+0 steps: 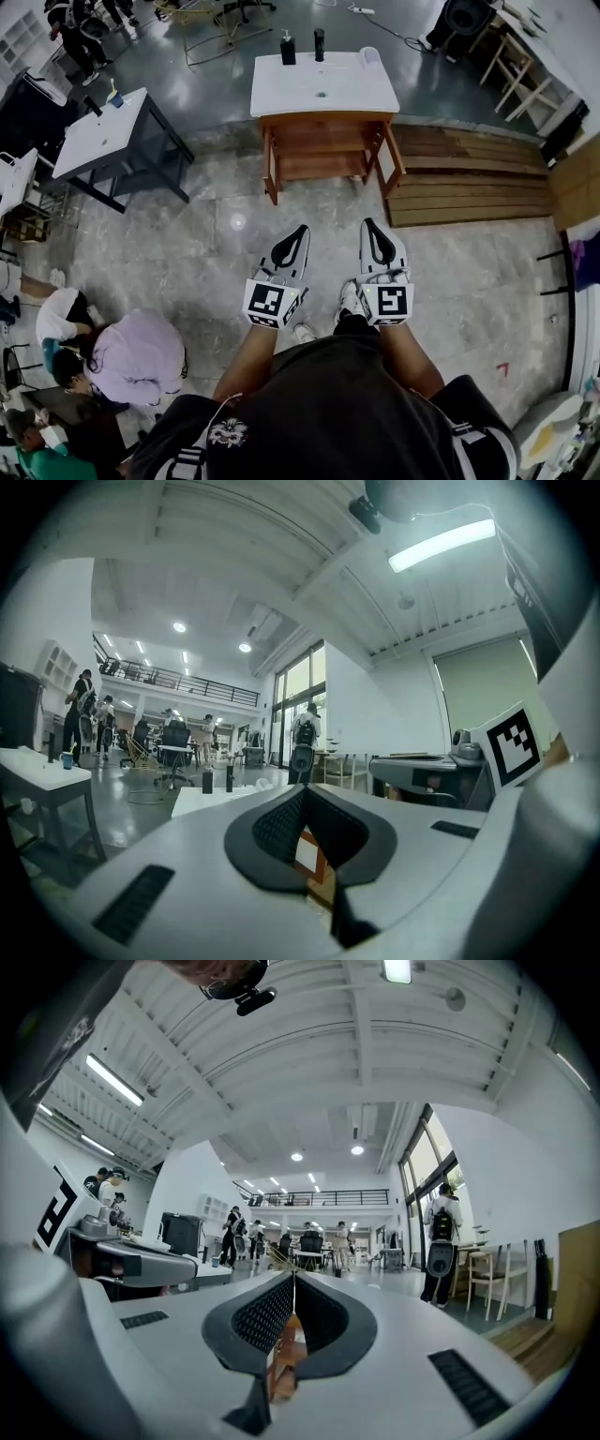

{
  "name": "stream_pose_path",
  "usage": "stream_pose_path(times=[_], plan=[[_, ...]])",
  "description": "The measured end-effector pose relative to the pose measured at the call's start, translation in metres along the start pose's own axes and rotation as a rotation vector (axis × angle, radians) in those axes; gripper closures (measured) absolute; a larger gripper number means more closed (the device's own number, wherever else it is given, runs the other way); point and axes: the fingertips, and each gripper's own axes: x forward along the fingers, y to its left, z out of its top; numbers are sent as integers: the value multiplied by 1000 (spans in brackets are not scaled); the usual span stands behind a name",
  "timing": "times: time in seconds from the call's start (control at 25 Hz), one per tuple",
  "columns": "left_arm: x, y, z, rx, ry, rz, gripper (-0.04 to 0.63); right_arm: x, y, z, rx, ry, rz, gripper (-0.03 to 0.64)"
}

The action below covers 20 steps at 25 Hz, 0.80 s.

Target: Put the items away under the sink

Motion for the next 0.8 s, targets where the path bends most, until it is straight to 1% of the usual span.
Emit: stream_pose_path(times=[0.12,0.24,0.32,0.44,0.68,0.8], plan=[[22,3,-4,8,16,0,588,16,-17,-11,18,16,-1,592],[52,12,-4,26,20,10,588,43,-35,-15,35,7,12,592],[72,18,-1,40,18,21,588,62,-47,-15,38,-2,27,592],[98,27,1,40,18,39,589,89,-62,-16,42,-10,55,592],[151,36,-8,36,49,61,588,128,-90,-27,64,1,104,592],[179,37,-8,60,58,67,588,146,-108,-34,70,3,122,592]])
